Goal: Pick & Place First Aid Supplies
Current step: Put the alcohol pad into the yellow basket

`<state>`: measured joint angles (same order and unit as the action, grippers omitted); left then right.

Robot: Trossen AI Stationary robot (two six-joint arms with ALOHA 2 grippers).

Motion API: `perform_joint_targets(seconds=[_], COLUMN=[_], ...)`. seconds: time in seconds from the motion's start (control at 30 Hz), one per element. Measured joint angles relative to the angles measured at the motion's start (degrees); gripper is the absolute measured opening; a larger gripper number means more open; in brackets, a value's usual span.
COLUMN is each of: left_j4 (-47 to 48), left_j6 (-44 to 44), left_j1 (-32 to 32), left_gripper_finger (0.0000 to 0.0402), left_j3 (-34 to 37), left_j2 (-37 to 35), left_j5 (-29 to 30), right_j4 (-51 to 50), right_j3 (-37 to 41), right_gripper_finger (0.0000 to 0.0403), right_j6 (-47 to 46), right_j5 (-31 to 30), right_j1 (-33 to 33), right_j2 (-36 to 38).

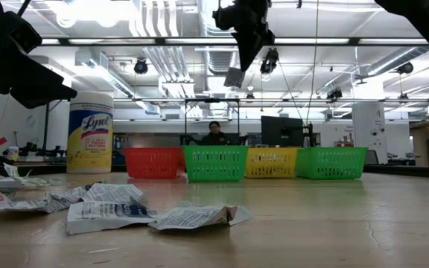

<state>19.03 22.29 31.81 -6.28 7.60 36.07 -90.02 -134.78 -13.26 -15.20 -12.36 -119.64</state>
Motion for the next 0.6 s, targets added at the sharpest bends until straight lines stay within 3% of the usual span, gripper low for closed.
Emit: perform_joint_targets(seconds=[0.6], left_j4=[-0.07], left_j6=[0.32], left_j1=[0.02], left_gripper_finger=[0.0197], left_j3=[0.0], left_j2=[-0.01], left_j5=[0.02], right_j4=[0.04], right_j3=[1.92], right_gripper_finger=[0.0008], right_j6=[7.91], right_j5=[3.06], right_j1=[-9.2], right_j2=[2.15])
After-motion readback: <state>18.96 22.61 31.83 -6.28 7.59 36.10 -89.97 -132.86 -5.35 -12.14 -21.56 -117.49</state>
